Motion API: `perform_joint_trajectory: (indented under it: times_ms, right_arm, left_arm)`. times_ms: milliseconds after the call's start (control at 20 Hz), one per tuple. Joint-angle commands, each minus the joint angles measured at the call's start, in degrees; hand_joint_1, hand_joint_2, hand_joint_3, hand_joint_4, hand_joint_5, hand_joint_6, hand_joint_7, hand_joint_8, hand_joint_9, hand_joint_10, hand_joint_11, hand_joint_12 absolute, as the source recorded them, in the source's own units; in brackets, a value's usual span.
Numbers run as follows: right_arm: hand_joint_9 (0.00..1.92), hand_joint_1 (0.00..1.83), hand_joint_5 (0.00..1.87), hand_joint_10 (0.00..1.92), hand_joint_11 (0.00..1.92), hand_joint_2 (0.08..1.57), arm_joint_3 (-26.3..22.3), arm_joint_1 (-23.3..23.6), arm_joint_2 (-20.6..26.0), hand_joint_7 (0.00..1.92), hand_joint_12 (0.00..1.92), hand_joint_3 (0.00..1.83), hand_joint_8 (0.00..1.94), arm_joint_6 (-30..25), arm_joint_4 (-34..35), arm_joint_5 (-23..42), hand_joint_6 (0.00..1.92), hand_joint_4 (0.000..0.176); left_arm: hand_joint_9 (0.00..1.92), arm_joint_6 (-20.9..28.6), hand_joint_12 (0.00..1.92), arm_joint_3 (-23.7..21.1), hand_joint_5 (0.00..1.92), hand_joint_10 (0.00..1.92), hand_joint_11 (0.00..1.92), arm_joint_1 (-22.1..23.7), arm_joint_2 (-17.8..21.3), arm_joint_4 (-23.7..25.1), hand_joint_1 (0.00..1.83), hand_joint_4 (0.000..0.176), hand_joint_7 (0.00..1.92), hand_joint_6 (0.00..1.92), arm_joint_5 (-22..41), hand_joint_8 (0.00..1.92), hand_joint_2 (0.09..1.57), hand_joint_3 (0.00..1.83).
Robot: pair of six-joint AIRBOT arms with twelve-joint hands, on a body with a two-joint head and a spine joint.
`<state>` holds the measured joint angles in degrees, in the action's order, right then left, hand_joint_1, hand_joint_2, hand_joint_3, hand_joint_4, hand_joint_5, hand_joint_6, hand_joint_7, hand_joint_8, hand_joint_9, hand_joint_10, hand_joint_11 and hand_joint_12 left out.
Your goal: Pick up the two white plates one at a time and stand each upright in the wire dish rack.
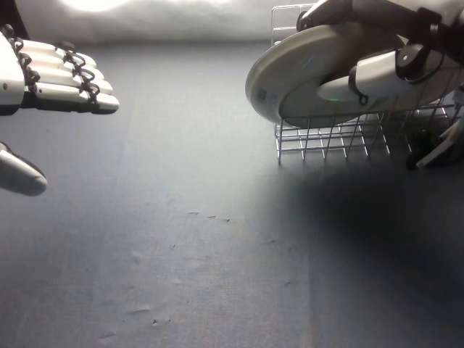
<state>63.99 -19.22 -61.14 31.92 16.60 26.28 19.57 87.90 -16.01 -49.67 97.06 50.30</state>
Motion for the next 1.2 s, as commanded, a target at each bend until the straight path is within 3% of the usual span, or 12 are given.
perform_joint_trajectory:
  times_ms: [0, 50, 100, 200, 250, 300, 400, 600, 700, 750, 900, 1150]
  right_arm:
    - [0.96, 1.38, 0.94, 1.10, 0.88, 1.10, 0.3, 0.2, 0.5, 1.04, 1.18, 0.00, 0.80, -0.5, -0.6, 7.3, 1.08, 0.000]
    - [0.95, 1.38, 0.94, 1.12, 0.85, 1.10, 0.4, 0.0, 0.5, 1.02, 1.19, 0.00, 0.83, -0.5, -0.7, 7.2, 1.07, 0.000]
    - [0.89, 1.47, 0.89, 1.12, 0.83, 1.11, 0.5, -0.3, 0.5, 0.97, 1.47, 0.01, 0.87, -0.5, -0.8, 7.2, 1.08, 0.000]
    - [0.80, 1.48, 0.78, 1.24, 0.73, 1.16, 1.0, -0.7, 0.6, 0.89, 1.68, 0.00, 0.94, -0.5, -1.1, 7.2, 1.21, 0.000]
    - [0.78, 1.37, 0.73, 1.37, 0.56, 1.19, 1.4, -0.8, 0.6, 0.85, 1.44, 0.00, 1.05, -0.5, -1.2, 7.2, 1.35, 0.000]
    - [0.71, 1.33, 0.67, 0.77, 0.42, 1.16, 1.9, -1.1, 0.6, 0.76, 1.31, 0.00, 0.55, -0.5, -1.2, 7.2, 0.70, 0.000]
    - [0.79, 1.31, 0.77, 0.27, 0.34, 1.12, 2.5, -1.5, 0.6, 0.85, 1.22, 0.00, 0.09, -0.5, -1.5, 7.2, 0.18, 0.000]
    - [0.72, 1.29, 0.72, 0.06, 0.21, 1.10, 2.8, -2.6, 0.6, 0.74, 1.23, 0.00, 0.00, -0.5, -2.9, 7.7, 0.01, 0.000]
    - [0.51, 1.22, 0.51, 0.01, 0.04, 1.11, 2.7, -2.2, 0.6, 0.51, 1.23, 0.00, 0.00, -0.5, -3.3, 8.0, 0.00, 0.000]
    - [0.39, 1.18, 0.42, 0.00, 0.01, 1.09, 2.7, -1.9, 0.6, 0.40, 1.13, 0.00, 0.00, -0.5, -4.1, 8.2, 0.00, 0.000]
    - [0.03, 1.03, 0.11, 0.01, 0.00, 0.99, 2.3, -0.8, 0.6, 0.03, 0.39, 0.00, 0.01, -0.5, -5.7, 9.0, 0.01, 0.000]
    - [0.00, 0.97, 0.00, 0.00, 0.00, 0.90, 0.7, 1.3, 1.4, 0.00, 0.00, 0.00, 0.00, -0.5, -15.6, 11.6, 0.00, 0.000]
  left_arm:
    - [0.00, 0.1, 0.00, 0.0, 0.00, 0.00, 0.00, 0.4, 0.3, -4.2, 0.00, 0.000, 0.00, 0.00, -1.5, 0.00, 1.10, 0.00]
    - [0.00, 0.1, 0.00, 0.0, 0.00, 0.00, 0.00, 0.5, 0.3, -4.2, 0.00, 0.000, 0.00, 0.00, -2.5, 0.00, 1.09, 0.00]
    - [0.00, 0.1, 0.00, 0.1, 0.00, 0.00, 0.00, 0.5, 0.3, -4.2, 0.00, 0.000, 0.00, 0.00, -3.0, 0.00, 1.10, 0.00]
    - [0.00, 0.2, 0.00, -0.1, 0.00, 0.00, 0.00, 0.5, 0.3, -4.2, 0.00, 0.000, 0.00, 0.00, -4.0, 0.00, 1.10, 0.00]
    - [0.00, 0.2, 0.00, -0.1, 0.00, 0.00, 0.00, 0.5, 0.3, -4.2, 0.00, 0.000, 0.00, 0.00, -4.6, 0.00, 1.10, 0.00]
    - [0.00, 0.3, 0.00, -0.3, 0.00, 0.00, 0.00, 0.5, 0.3, -4.2, 0.00, 0.000, 0.00, 0.00, -5.5, 0.00, 1.10, 0.00]
    - [0.00, 0.7, 0.00, -0.7, 0.00, 0.00, 0.00, 0.6, 0.3, -4.2, 0.00, 0.000, 0.00, 0.00, -6.4, 0.00, 1.10, 0.00]
    - [0.00, 0.9, 0.00, -0.9, 0.00, 0.00, 0.00, 0.6, 0.4, -4.2, 0.00, 0.000, 0.00, 0.00, -7.8, 0.00, 1.11, 0.00]
    - [0.00, 0.9, 0.00, -1.2, 0.00, 0.00, 0.00, 0.6, 0.4, -4.2, 0.00, 0.000, 0.00, 0.00, -8.3, 0.00, 1.11, 0.00]
    - [0.00, 0.9, 0.00, -1.3, 0.00, 0.00, 0.00, 0.6, 0.4, -4.1, 0.00, 0.000, 0.00, 0.00, -8.5, 0.00, 1.11, 0.00]
    - [0.00, 0.9, 0.00, -1.2, 0.00, 0.00, 0.00, 0.4, 0.4, -2.7, 0.00, 0.000, 0.00, 0.00, -8.9, 0.00, 1.10, 0.00]
    - [0.00, 1.1, 0.00, -1.2, 0.00, 0.00, 0.00, 0.2, 0.4, -2.7, 0.00, 0.000, 0.00, 0.00, -9.0, 0.00, 1.10, 0.00]
